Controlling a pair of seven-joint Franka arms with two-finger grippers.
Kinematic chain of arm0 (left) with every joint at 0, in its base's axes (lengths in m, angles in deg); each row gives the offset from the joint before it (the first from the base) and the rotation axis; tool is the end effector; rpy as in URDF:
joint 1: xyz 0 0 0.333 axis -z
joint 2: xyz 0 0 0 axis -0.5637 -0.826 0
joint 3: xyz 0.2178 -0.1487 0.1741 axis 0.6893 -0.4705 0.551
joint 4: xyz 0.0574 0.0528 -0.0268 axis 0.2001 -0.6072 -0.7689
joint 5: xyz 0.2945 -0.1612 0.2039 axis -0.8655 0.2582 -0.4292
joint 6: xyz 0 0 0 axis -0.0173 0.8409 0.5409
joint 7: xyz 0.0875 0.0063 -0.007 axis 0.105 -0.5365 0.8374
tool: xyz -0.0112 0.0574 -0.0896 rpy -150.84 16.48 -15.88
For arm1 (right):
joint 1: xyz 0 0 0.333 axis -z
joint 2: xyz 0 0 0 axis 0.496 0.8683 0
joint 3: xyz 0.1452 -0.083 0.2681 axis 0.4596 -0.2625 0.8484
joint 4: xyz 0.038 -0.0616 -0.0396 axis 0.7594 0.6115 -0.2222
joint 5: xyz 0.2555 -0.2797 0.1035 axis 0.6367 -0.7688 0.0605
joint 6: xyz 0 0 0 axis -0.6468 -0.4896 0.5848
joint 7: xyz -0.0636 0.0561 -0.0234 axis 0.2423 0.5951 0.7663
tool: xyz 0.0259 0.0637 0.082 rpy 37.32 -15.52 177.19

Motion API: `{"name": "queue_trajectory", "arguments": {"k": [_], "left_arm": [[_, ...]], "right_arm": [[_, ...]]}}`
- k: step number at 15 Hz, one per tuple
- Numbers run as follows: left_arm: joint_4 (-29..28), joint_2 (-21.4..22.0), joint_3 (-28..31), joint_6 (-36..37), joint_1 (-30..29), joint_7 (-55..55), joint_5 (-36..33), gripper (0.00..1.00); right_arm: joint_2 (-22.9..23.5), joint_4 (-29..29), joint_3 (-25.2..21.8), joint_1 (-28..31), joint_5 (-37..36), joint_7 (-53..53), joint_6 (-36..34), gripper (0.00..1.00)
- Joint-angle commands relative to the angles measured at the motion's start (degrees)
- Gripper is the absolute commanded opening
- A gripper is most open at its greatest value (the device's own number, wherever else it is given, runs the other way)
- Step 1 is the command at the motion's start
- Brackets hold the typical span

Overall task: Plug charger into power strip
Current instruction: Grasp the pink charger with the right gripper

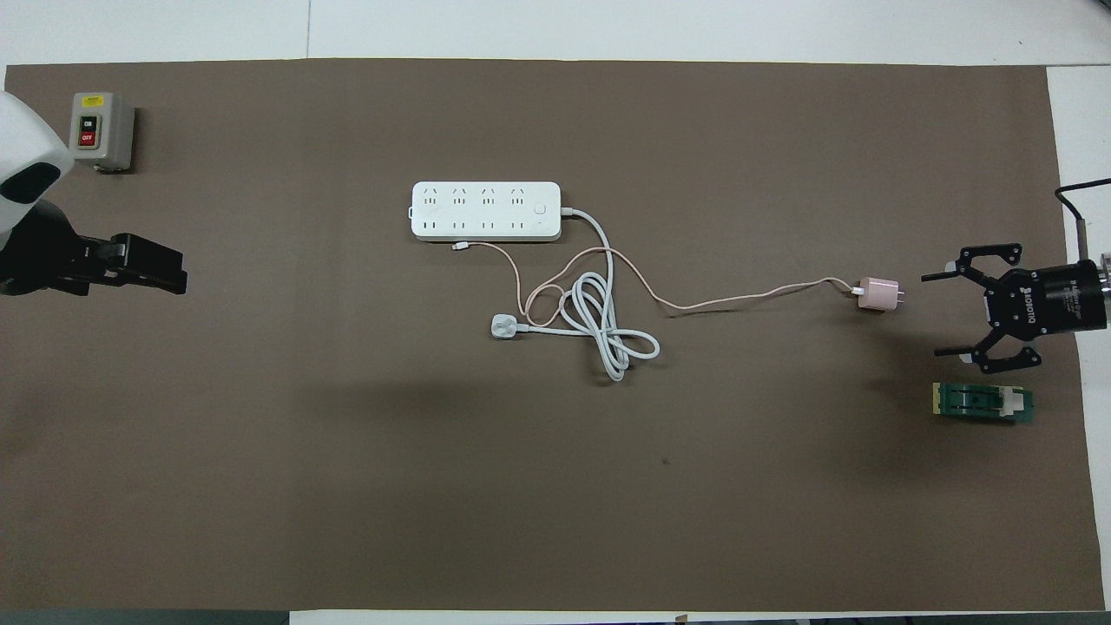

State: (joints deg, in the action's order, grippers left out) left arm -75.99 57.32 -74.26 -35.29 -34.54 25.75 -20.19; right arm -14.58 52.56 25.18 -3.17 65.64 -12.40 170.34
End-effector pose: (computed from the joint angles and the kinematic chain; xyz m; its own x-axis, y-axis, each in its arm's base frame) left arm 0.5430 -0.0689 0.6031 0.9956 -0.0718 -0.0597 -0.0707 -0.9973 0.0194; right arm 0.5356 -0.1894 0.3293 0.1687 -0.6268 -0.7607 -0.9852 -0.1310 -0.1106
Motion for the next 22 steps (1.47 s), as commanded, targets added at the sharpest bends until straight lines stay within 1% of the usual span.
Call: {"name": "queue_trajectory", "arguments": {"k": [1, 4, 6, 9, 12, 14, 16, 17, 19, 22], "left_arm": [[-0.8, 0.7, 0.1, 0.0, 0.1, 0.1, 0.5, 1.00], [-1.1, 0.7, 0.1, -0.3, 0.4, 0.0, 0.5, 1.00], [-2.5, 1.1, 0.0, -0.5, 0.8, -0.1, 0.5, 1.00], [-3.3, 1.1, -0.1, -0.9, 0.7, -0.4, 0.7, 1.00], [-3.3, 0.6, 0.0, -1.3, 0.1, -0.5, 4.9, 1.00], [-3.3, 0.4, 0.0, -1.1, 0.2, -2.8, 5.4, 1.00], [-3.3, 0.1, 0.0, -0.3, 0.1, -4.4, 6.4, 1.00], [-3.3, -0.4, 0.0, -0.1, 0.1, -4.5, 7.8, 1.00], [-3.4, -0.8, 0.1, 0.4, -1.9, -4.9, 11.8, 1.00], [-3.6, -1.5, 0.1, 0.2, -3.1, -7.4, 17.7, 1.00]], "right_arm": [[2.0, -1.0, 0.6, 0.1, 1.7, -0.9, 1.5, 1.00], [5.5, -3.2, 0.7, -0.6, 1.7, -1.0, 2.2, 1.00], [7.0, -3.3, 0.6, -2.2, 1.7, -0.9, 2.9, 1.00], [8.4, -4.0, 0.7, -2.3, 2.0, -1.1, 4.3, 1.00], [9.5, -4.0, 0.7, -1.9, 2.5, -1.2, 5.8, 1.00], [10.4, -4.0, 0.7, -1.8, 2.9, -1.4, 6.8, 1.00], [13.5, -5.5, 0.8, -0.6, 3.2, -4.3, 6.7, 1.00], [13.8, -5.9, 0.7, -0.8, 4.2, -4.5, 6.6, 1.00], [14.1, -5.9, 0.7, -0.8, 4.2, -4.7, 6.8, 1.00], [15.4, -6.2, 0.7, -0.5, 4.4, -5.9, 7.2, 1.00]]}}
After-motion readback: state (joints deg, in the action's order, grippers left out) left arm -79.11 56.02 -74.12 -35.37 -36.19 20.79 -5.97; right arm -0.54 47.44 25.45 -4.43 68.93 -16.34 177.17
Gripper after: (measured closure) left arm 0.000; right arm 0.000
